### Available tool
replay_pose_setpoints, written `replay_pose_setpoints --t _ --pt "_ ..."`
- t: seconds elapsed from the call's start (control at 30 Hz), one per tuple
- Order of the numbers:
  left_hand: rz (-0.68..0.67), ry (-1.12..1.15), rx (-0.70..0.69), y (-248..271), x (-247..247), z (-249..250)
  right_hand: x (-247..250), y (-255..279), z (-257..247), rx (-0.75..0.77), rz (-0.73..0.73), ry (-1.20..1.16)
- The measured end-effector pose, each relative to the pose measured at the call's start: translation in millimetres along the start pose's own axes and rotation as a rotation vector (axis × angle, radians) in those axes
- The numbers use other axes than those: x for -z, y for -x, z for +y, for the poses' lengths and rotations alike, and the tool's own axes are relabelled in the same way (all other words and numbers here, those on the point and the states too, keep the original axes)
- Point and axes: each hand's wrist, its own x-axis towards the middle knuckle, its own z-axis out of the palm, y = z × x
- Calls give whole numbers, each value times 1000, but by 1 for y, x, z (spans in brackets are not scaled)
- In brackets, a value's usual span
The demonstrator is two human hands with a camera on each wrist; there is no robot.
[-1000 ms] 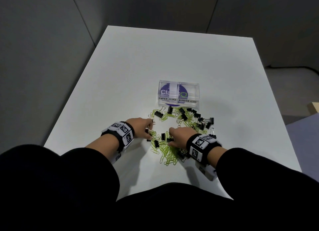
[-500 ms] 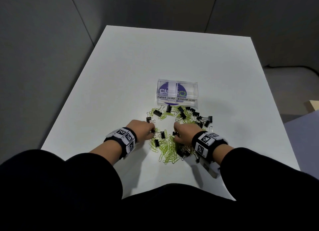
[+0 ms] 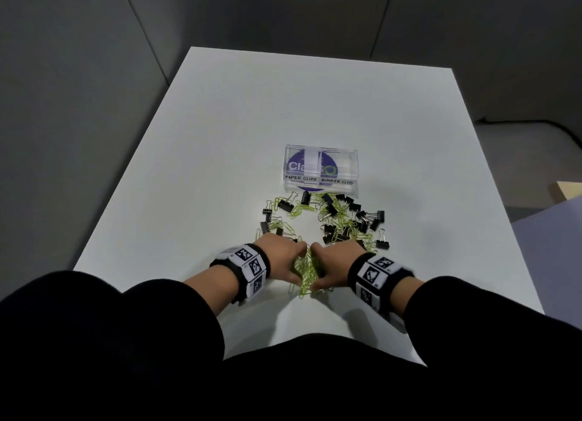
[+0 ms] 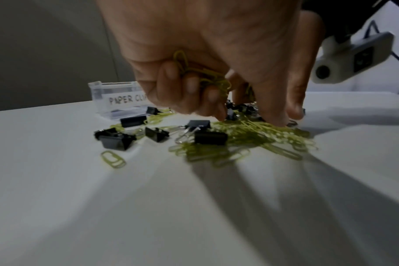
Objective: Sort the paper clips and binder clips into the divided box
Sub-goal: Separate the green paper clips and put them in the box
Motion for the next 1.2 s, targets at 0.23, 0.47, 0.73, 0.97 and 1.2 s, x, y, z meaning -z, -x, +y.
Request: replay_pose_setpoints --t 0.23,0.47,0.73,0.97,1.2 --pt "9 -47 51 -2 -10 1 -3 -4 3 -76 62 -72" --pt "39 -28 102 -4 -11 9 -9 -9 -6 -128 93 -71" --pt "-5 -6 151 -5 -4 8 -5 -9 2 -98 99 -48" --pt "8 -5 116 -3 0 4 -6 -7 13 -28 98 -77" --pt "70 255 83 3 9 -15 16 -4 32 -13 163 -429"
